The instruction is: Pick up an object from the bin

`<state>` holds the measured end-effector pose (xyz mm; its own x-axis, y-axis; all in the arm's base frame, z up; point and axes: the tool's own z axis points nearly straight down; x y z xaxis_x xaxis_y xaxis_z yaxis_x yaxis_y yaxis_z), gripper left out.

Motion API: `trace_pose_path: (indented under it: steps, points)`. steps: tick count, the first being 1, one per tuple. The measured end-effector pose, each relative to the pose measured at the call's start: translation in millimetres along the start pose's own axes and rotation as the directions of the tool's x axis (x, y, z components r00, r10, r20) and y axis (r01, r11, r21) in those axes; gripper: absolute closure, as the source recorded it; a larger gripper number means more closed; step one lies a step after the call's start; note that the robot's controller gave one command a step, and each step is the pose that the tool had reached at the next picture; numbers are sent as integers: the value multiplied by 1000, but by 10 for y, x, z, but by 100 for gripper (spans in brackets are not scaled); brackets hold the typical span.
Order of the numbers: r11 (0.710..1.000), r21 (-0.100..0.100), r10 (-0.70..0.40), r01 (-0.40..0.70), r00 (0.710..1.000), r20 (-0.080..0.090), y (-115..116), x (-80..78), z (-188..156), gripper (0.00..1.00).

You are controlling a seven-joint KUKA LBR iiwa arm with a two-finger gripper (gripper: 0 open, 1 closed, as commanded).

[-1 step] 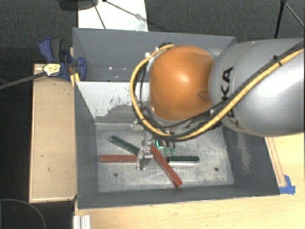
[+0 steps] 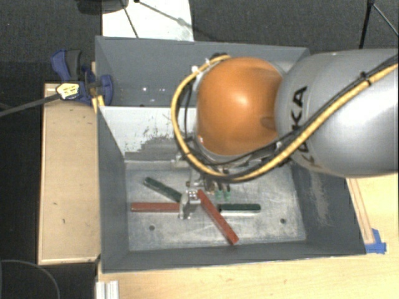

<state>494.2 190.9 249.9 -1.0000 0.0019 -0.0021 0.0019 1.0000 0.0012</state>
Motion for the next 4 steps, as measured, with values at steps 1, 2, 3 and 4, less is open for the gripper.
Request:
trace_pose_path:
  steps: [1, 2, 3, 4]
  points:
    - [998, -2, 64, -64, 998, 5, 120, -148, 644, 0]
    - [1000, 0, 20, -20, 1000, 0, 356, -376, 903, 0]
    - [999, 0, 51, -51, 999, 0, 283, -356, 1100, 0]
    - [984, -2, 178, -178, 984, 1, 505, -308, 1803, 0]
